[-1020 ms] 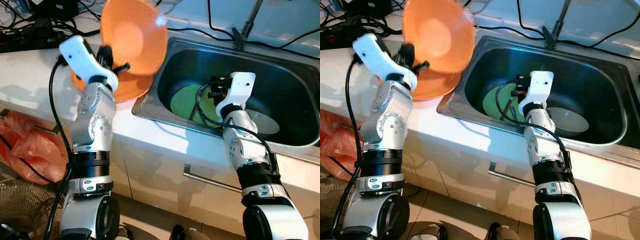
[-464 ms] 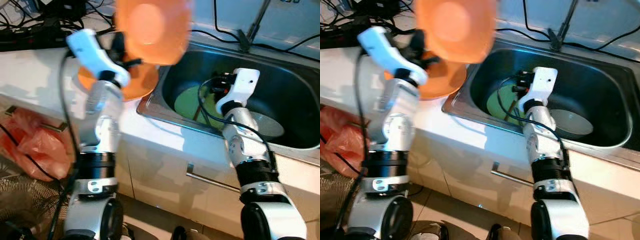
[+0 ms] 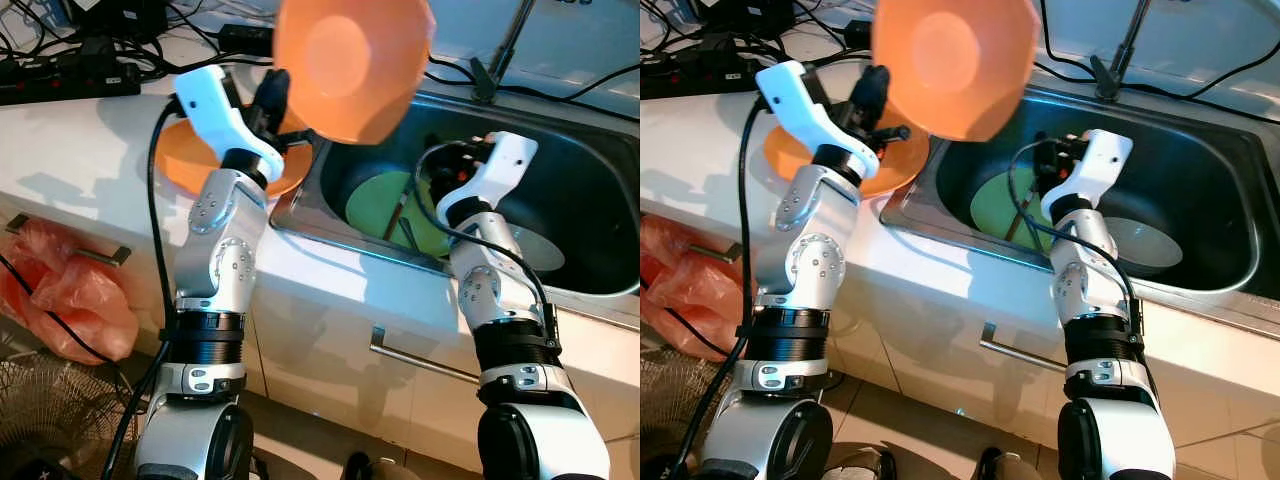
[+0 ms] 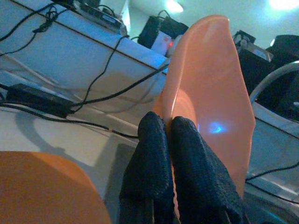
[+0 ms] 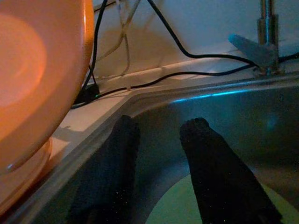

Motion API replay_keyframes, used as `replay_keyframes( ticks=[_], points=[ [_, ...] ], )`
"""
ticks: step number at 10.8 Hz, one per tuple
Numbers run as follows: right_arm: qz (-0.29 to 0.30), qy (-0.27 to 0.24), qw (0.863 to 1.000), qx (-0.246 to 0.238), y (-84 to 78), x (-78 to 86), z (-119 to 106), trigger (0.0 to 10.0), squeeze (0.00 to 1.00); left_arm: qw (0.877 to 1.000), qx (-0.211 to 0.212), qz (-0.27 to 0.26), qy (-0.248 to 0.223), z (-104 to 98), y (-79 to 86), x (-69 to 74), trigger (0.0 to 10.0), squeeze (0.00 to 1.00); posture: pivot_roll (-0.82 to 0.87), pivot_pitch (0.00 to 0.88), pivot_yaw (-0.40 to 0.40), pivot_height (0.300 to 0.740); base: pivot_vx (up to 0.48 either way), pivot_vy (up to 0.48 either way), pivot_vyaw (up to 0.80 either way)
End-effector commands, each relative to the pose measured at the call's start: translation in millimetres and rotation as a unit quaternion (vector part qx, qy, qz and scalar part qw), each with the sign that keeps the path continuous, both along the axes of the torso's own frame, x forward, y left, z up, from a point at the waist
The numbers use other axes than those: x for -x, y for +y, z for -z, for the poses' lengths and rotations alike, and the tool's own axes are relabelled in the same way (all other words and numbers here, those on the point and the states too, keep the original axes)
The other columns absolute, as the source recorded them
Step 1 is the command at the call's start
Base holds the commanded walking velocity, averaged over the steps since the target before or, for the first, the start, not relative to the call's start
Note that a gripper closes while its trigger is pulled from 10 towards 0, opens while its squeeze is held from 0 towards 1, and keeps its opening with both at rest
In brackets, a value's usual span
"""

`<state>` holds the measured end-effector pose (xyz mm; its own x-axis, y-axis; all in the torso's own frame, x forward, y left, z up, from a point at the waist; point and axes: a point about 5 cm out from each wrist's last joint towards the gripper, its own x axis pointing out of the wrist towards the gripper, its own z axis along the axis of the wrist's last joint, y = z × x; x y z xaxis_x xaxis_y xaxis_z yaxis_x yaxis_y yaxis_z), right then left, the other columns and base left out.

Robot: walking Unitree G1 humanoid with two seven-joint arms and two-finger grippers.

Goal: Kitchen organization

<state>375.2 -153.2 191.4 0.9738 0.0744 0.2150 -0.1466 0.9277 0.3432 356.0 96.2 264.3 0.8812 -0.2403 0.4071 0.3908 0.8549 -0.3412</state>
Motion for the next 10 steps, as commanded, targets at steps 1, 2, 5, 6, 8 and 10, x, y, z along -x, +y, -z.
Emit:
replay_keyframes(
  ticks=[1, 2, 5, 6, 8, 10],
  points=[
    [-0.003, -0.005, 1.0, -0.008, -4.3, 2.6, -1.7, 10.0, 0.87, 1.0, 0.0, 0.021, -0.021, -6.5, -5.9, 4.3, 10.0, 0.0, 0.02, 0.104, -0.016, 0.74, 0.0, 0.0, 0.0],
    [-0.01, -0.01, 1.0, -0.017, -4.2, 3.5, -3.3, 10.0, 0.0, 0.999, -0.002, 0.025, -0.02, -5.4, -7.0, 4.3, 10.0, 0.0, 0.01, 0.104, -0.016, 0.74, 0.0, 0.0, 0.0],
    [-0.015, -0.01, 0.999, -0.031, -5.4, 3.8, -4.5, 10.0, 1.0, 0.999, -0.008, 0.032, -0.018, -3.5, -11.1, 5.6, 10.0, 0.0, 0.02, 0.104, -0.022, 0.74, 0.0, 0.0, 0.0],
    [-0.019, -0.01, 0.999, -0.034, -3.8, 3.4, -4.7, 10.0, 1.0, 0.999, -0.01, 0.034, -0.017, -2.7, -11.0, 5.6, 10.0, 0.0, 0.02, 0.105, -0.023, 0.74, 0.0, 0.0, 0.0],
    [-0.027, -0.013, 0.999, -0.037, -1.2, 4.1, -6.6, 10.0, 0.0, 0.999, -0.013, 0.036, -0.016, -1.7, -11.5, 5.9, 10.0, 0.0, 0.02, 0.106, -0.024, 0.74, 0.0, 0.0, 0.0],
    [-0.032, -0.021, 0.998, -0.053, -2.8, 4.7, -9.8, 10.0, 0.0, 0.999, -0.017, 0.04, -0.014, -0.1, -14.3, 6.3, 10.0, 0.0, 0.01, 0.103, -0.024, 0.74, 0.0, 0.0, 0.0]
  ],
)
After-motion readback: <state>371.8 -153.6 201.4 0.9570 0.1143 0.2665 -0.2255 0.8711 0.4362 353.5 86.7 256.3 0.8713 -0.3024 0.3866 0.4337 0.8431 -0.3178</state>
